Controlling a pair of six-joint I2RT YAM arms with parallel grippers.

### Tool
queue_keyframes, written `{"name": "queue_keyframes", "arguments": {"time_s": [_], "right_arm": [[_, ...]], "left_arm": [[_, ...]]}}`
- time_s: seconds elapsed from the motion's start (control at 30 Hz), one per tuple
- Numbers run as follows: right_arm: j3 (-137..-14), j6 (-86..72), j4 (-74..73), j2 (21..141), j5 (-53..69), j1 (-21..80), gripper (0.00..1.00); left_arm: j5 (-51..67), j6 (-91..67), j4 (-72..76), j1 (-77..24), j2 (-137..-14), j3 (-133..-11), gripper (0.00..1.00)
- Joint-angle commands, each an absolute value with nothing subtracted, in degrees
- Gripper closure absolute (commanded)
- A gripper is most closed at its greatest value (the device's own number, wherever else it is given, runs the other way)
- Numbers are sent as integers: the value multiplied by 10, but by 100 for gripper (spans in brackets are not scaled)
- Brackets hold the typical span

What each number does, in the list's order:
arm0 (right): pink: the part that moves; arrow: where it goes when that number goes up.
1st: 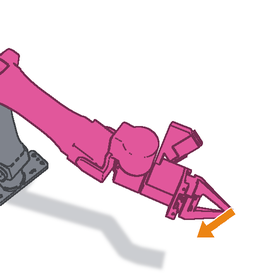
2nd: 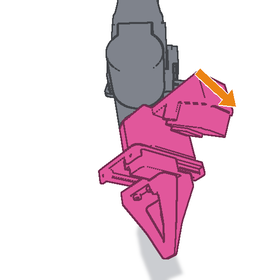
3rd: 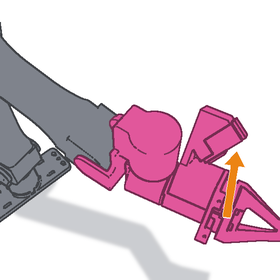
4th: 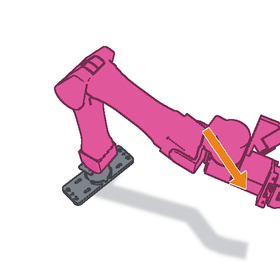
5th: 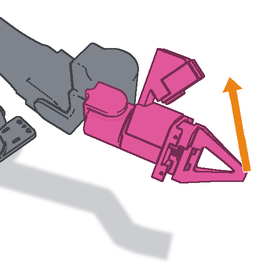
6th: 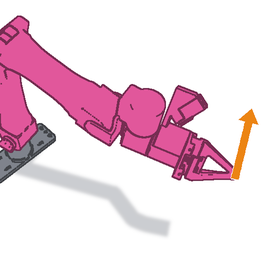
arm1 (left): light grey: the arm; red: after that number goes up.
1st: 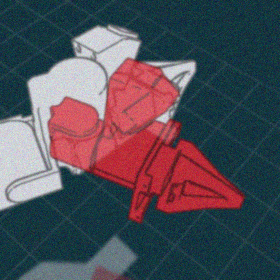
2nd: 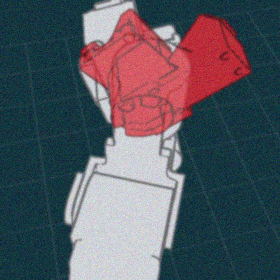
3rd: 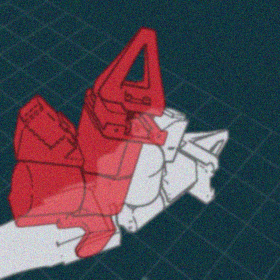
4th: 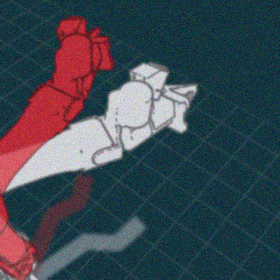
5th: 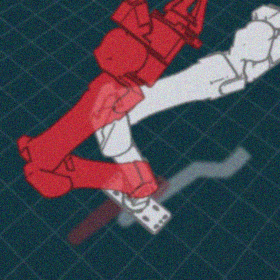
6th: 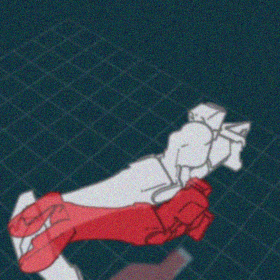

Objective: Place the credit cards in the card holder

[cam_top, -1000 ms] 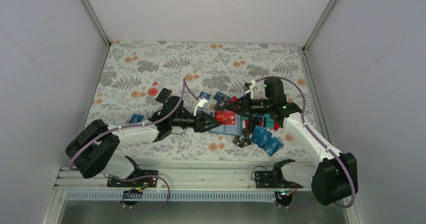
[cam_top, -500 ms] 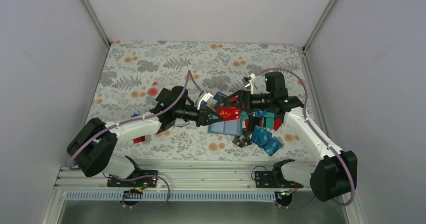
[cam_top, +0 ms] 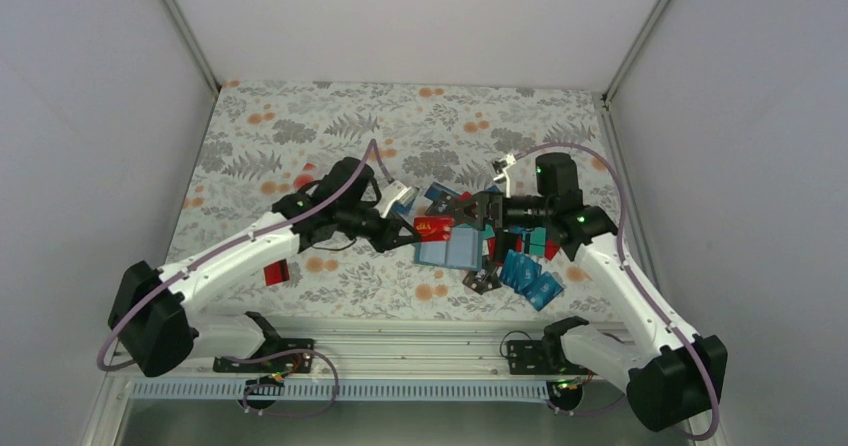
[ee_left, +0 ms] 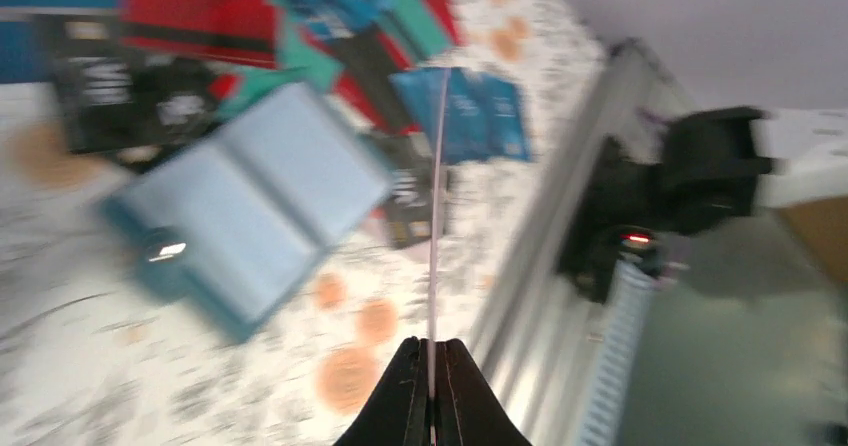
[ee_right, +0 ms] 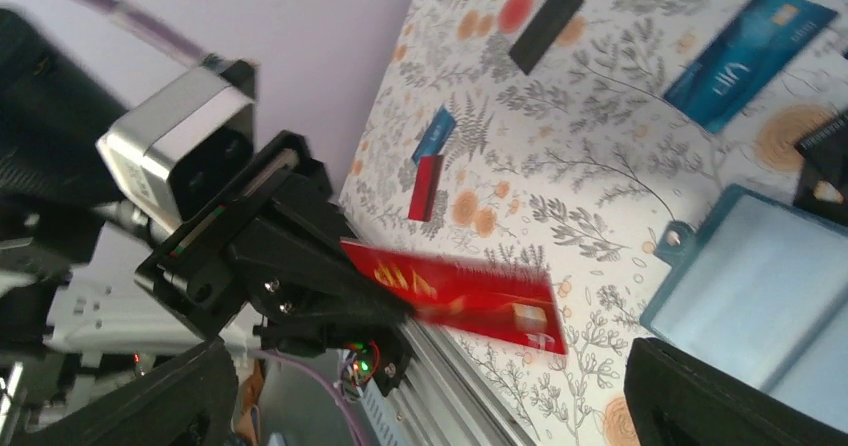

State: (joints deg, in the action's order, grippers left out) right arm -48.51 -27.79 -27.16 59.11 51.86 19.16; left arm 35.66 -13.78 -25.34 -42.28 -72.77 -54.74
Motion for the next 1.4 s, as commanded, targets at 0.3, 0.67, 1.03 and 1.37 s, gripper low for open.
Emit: {"name": "queue_keyframes", "arguments": {"time_s": [0.3, 0.67, 1.03, 1.37], "right_arm": [[-528, -607, -244, 639, 418, 268, 11], [-589, -691, -268, 701, 398, 282, 31], [-617, -722, -272, 724, 380, 304, 46], [-606, -726, -258, 756, 388, 330, 65]], "left_arm": [[-194, -81, -247, -544, -703, -567, 98], [-359, -17, -212, -657, -718, -563, 98], [-394, -3, -212, -690, -747, -576, 98], [-413, 3, -206, -702, -766, -584, 98]]}}
